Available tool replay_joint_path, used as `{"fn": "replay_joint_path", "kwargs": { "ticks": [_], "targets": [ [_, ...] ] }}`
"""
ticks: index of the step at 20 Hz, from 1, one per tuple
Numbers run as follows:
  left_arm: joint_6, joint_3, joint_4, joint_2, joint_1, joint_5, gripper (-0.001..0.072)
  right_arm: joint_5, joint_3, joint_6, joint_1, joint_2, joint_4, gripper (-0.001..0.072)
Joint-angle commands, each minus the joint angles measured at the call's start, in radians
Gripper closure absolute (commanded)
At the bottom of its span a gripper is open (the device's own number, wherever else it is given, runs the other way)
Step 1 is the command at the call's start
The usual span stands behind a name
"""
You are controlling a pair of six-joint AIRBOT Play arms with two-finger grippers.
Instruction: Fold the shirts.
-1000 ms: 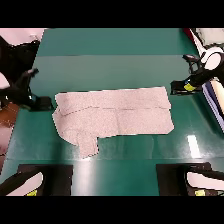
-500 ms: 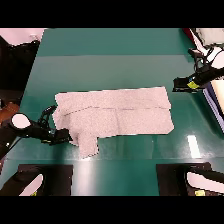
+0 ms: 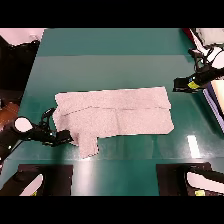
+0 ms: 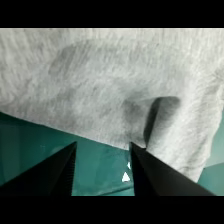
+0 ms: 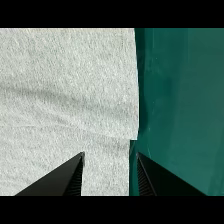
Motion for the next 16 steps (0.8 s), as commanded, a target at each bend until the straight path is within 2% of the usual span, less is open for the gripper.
{"fn": "replay_joint_path", "kwargs": {
  "ticks": [1,3,7,10,12,15,16],
  "targets": [
    [-0.017,-0.013,0.030,-0.003,-0.001,0.013,0.0308,0.010,0.001,0.000,0.000,0.001,0.000,0.0324],
    [-0.033,-0.045,0.024,-0.003,-0.001,0.015,0.0307,0.018,0.001,0.000,0.000,0.001,0.000,0.0325],
    [-0.040,-0.061,0.011,-0.003,-0.001,0.103,0.0307,0.019,0.001,0.000,0.000,0.001,0.000,0.0324],
    [-0.092,-0.061,0.011,-0.003,-0.001,0.177,0.0310,0.020,0.001,0.000,0.000,0.001,0.000,0.0325],
    [-0.110,-0.061,0.010,-0.003,-0.001,0.212,0.0499,0.036,0.001,0.000,0.000,0.002,0.000,0.0325],
    [-0.114,-0.061,0.008,-0.003,-0.001,0.222,0.0565,0.055,0.001,-0.008,0.000,0.002,-0.001,0.0325],
    [-0.106,-0.059,0.008,-0.002,-0.001,0.220,0.0679,0.061,0.001,-0.009,0.000,0.002,0.000,0.0325]
  ]
}}
